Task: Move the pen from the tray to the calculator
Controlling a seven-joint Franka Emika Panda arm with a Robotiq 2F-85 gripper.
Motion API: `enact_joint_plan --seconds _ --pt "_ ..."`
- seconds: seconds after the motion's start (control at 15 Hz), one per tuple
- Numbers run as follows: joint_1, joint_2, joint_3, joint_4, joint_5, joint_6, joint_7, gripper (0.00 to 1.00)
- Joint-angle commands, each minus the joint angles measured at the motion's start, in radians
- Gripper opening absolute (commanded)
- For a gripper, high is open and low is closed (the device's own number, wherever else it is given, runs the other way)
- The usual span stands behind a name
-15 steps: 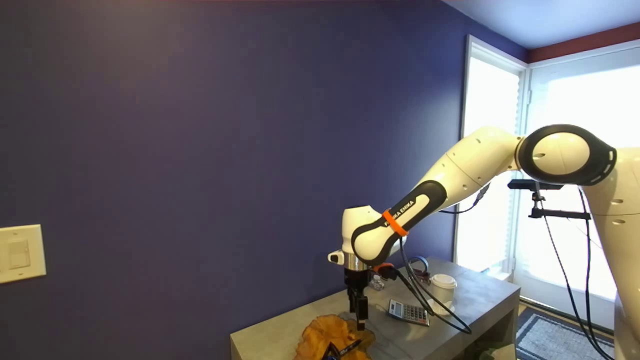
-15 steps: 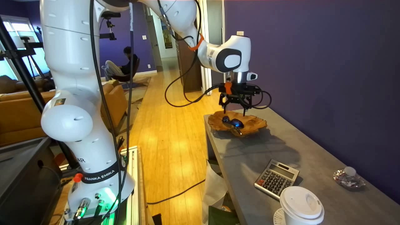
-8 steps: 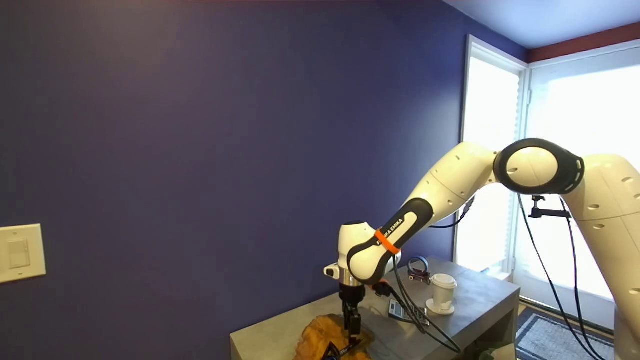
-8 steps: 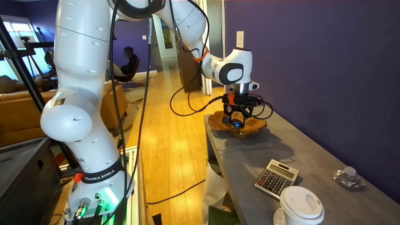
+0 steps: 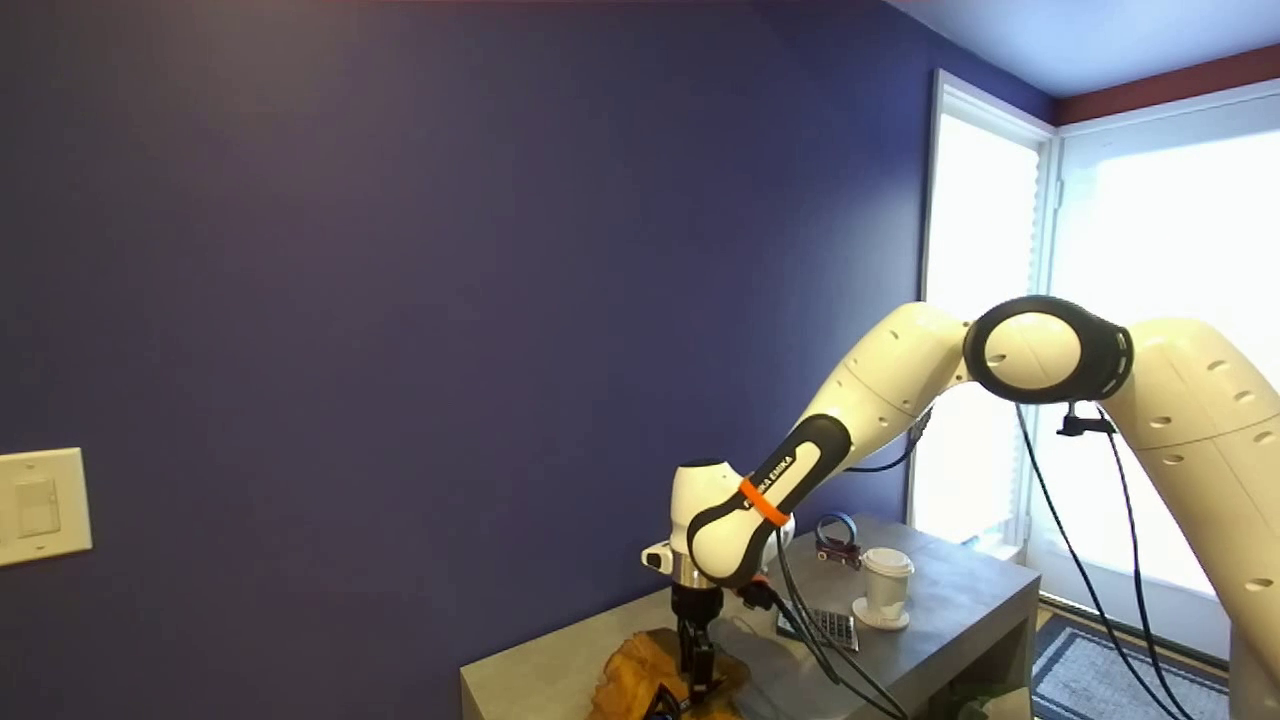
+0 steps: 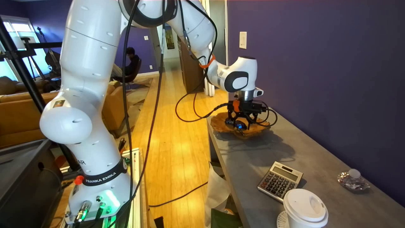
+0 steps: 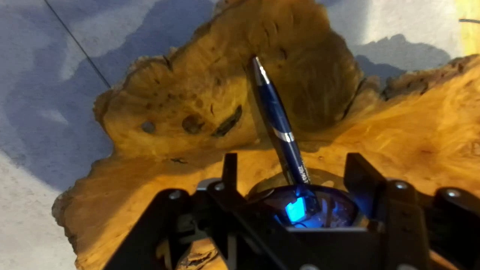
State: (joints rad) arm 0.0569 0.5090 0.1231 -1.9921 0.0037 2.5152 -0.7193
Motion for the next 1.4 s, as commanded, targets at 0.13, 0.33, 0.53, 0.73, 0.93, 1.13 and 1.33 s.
enact_joint_plan --seconds 0.13,0.33,0.53,0.73,0.93,1.13,1.33 --pt "-0.033 0.051 0.032 0.042 -0.036 0.007 -0.016 0.70" --pt "-0.042 0.062 0.039 0.046 -0.036 0.004 -0.031 0.43" --pt "-0.049 0.066 0.042 0.046 -0.039 0.005 -0.051 0.30" --pt "-0.053 0.061 0.043 0.043 -0.038 0.003 -0.068 0.01" --pt "-0.053 0.021 0.037 0.024 -0.036 -0.026 -0.057 0.03" --pt "-0.060 -0.028 0.038 0.008 -0.026 -0.088 -0.052 0.03" --pt "-0.057 -0.075 0.032 0.021 -0.016 -0.266 -0.036 0.03"
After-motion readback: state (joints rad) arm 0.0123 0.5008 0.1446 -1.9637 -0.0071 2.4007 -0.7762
